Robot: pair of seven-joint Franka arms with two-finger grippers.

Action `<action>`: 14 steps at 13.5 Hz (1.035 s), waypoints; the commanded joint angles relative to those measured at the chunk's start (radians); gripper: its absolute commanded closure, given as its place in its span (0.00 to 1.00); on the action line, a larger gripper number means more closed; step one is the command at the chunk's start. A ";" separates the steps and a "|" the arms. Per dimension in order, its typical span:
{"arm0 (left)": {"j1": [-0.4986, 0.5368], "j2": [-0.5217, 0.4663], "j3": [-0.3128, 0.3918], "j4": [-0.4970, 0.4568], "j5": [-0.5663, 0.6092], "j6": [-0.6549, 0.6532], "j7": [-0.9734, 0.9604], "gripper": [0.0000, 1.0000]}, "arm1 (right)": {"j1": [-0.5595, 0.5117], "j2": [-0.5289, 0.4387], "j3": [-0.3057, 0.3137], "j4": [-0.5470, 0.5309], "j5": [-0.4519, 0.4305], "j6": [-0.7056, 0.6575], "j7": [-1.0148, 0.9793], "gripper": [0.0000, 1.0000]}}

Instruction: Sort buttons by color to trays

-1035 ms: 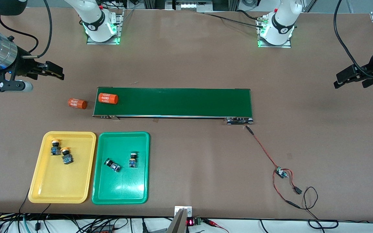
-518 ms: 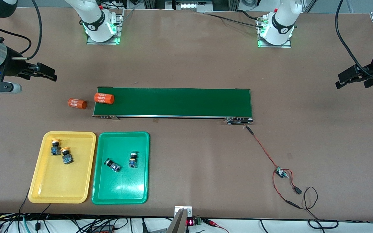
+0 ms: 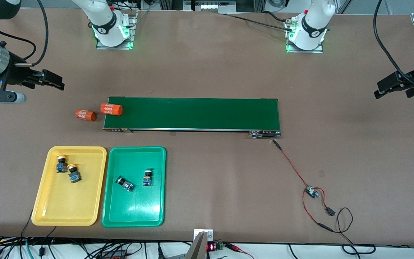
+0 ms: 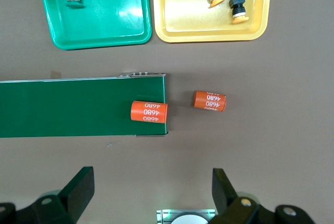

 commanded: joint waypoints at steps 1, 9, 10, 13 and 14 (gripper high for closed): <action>0.004 -0.002 0.003 0.015 0.015 -0.038 0.007 0.00 | 0.003 -0.001 0.004 -0.001 0.008 0.005 0.011 0.00; 0.004 -0.002 0.000 0.017 0.017 -0.030 0.021 0.00 | -0.002 -0.003 0.005 0.006 0.005 -0.010 0.008 0.00; 0.004 -0.002 0.000 0.017 0.018 -0.030 0.021 0.00 | -0.002 -0.003 0.005 0.006 0.005 -0.010 0.008 0.00; 0.004 -0.002 0.000 0.017 0.017 -0.030 0.021 0.00 | 0.000 -0.003 0.005 0.006 0.005 -0.010 0.008 0.00; 0.004 -0.002 0.000 0.017 0.018 -0.030 0.021 0.00 | 0.000 -0.003 0.005 0.006 0.005 -0.012 0.009 0.00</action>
